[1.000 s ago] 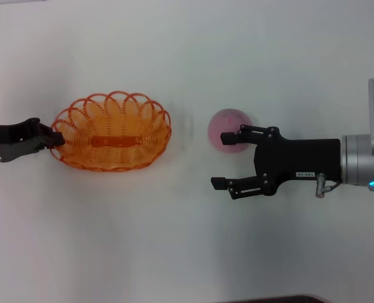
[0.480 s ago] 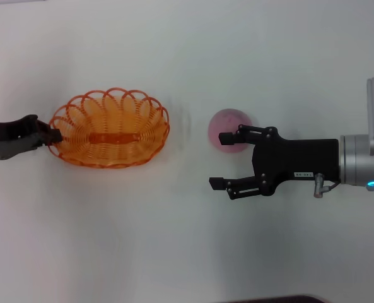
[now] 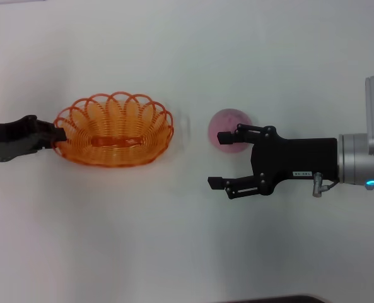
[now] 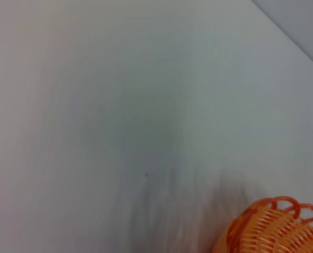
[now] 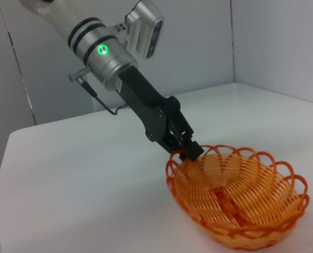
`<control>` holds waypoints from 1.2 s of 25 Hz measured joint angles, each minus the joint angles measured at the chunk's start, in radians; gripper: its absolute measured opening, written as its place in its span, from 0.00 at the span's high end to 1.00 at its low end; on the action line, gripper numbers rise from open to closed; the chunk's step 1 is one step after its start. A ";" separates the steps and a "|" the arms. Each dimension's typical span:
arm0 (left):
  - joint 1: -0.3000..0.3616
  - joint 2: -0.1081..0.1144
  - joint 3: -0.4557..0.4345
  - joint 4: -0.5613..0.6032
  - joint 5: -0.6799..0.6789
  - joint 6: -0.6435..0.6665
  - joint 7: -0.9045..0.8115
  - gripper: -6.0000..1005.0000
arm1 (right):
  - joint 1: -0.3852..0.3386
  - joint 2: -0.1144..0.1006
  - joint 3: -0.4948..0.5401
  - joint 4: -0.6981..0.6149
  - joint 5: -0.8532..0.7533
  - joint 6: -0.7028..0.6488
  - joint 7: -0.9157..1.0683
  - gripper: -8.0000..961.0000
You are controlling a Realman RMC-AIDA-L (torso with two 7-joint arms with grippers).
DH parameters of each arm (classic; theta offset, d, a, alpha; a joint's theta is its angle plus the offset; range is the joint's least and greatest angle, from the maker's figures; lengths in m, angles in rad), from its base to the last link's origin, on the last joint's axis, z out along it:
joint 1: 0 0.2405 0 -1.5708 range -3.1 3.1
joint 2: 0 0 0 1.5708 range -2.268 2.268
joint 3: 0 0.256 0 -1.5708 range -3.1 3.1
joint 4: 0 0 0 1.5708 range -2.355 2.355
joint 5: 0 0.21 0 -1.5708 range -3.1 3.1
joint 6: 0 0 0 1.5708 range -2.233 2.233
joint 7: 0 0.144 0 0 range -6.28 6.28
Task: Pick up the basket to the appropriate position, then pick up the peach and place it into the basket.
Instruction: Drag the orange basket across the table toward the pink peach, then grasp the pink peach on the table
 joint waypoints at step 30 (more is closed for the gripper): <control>0.024 0.013 0.004 0.056 -0.027 0.034 0.320 0.06 | 0.005 -0.001 0.001 0.000 0.000 0.001 0.002 0.02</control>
